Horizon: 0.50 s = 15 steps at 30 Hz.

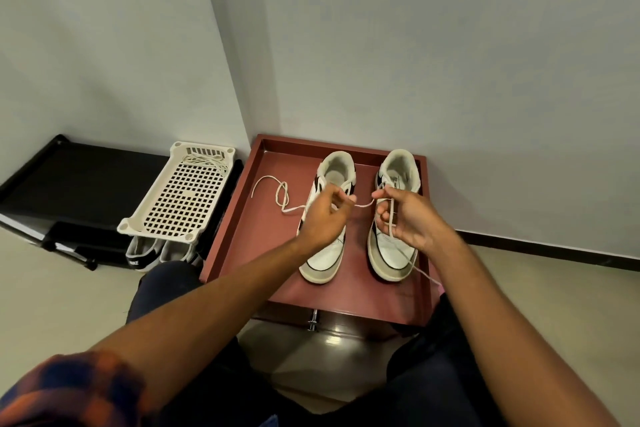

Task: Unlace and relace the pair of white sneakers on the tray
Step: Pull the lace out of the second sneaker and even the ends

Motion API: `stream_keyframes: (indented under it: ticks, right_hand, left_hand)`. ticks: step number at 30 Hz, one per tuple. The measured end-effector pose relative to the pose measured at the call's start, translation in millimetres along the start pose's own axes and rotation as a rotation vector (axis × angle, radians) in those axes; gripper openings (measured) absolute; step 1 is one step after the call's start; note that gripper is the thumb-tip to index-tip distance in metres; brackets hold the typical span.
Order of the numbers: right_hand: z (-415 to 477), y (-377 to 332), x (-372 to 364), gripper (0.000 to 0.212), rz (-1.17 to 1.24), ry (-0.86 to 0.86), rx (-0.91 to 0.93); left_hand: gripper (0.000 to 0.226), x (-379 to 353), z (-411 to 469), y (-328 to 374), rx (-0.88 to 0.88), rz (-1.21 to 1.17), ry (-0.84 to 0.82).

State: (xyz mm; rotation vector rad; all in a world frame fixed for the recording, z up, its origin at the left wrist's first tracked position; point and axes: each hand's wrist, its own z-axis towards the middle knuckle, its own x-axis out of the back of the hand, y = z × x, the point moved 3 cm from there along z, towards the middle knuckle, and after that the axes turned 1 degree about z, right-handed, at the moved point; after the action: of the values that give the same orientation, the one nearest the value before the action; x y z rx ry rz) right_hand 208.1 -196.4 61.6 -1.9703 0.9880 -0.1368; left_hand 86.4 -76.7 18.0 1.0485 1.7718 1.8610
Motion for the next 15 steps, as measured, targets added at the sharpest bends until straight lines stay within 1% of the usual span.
stream_keyframes:
  ticks: [2,3,6,8,10,13,15]
  right_hand:
    - [8.6,10.6,-0.5,0.033,0.303,0.079,-0.016]
    - [11.9,14.7,-2.1,0.033,0.418,0.106,-0.021]
    - [15.4,21.8,-6.2,0.035,0.638,0.131,-0.012]
    - [15.7,22.4,-5.4,0.035,0.695,0.137,-0.002]
    - [16.9,21.4,-4.8,0.036,0.723,0.150,-0.007]
    - [17.9,20.0,-4.6,0.036,0.761,0.182,-0.007]
    - [18.9,20.1,-6.9,0.033,0.777,0.198,-0.005]
  left_hand:
    - [0.022,-19.3,-16.4,-0.4,0.116,-0.112,-0.197]
    - [0.026,-27.2,-24.3,-1.9,0.142,-0.148,-0.274]
    - [0.028,-39.9,-44.3,0.2,0.240,-0.212,-0.423]
    - [0.030,-42.5,-53.3,3.2,0.327,-0.181,-0.486]
    - [0.028,-42.1,-60.0,-0.2,0.400,-0.205,-0.516]
    - [0.026,-39.6,-64.1,-0.8,0.482,-0.382,-0.565]
    - [0.023,-34.8,-60.7,3.1,0.491,-0.500,-0.536]
